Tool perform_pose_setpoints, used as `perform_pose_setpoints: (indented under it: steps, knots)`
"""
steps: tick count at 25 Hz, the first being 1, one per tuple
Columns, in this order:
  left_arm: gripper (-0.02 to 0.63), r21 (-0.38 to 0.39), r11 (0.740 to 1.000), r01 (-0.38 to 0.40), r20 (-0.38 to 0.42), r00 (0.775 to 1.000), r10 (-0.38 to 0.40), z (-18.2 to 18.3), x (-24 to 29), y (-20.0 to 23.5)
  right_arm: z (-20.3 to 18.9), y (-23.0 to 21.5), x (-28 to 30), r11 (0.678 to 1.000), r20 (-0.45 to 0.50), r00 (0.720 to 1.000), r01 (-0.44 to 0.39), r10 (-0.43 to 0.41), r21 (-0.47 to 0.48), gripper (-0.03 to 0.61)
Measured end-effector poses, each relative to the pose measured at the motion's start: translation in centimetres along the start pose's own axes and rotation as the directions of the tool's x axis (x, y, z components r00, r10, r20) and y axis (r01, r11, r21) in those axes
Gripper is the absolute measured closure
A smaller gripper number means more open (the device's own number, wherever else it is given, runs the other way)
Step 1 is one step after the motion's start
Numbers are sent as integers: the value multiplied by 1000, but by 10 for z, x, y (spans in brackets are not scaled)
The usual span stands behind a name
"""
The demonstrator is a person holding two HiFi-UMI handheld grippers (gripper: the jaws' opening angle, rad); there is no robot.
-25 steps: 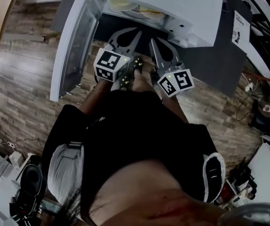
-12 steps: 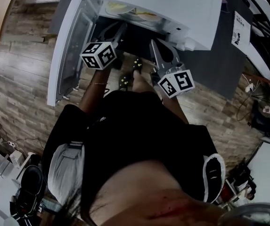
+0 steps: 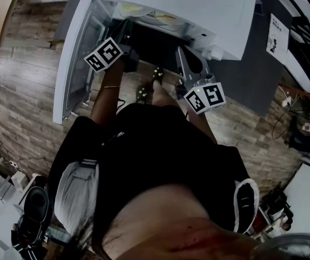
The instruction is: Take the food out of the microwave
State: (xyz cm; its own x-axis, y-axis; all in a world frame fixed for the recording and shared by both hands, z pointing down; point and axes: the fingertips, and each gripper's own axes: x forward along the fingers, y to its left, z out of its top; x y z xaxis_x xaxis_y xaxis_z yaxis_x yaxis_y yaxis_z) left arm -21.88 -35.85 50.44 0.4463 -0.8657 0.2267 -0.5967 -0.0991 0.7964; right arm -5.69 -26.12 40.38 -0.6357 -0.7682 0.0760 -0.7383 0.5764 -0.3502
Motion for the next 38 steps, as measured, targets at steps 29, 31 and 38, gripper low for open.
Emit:
perform_pose_setpoints:
  steps: [29,31,38]
  knots:
    - [517,-389,919,59,109,994,-18,12,36,27,1,-17,-9,999,11,999,39,-40,34,580]
    - [557,-409,911,52,116,993,-4,11,36,30,0,-17,-9,999,10,999,42,-42,35,580]
    - [584,-481,874,65,146,989,6,9,35,34,-1,-20,-14,998,7,998,56,-56,39,580]
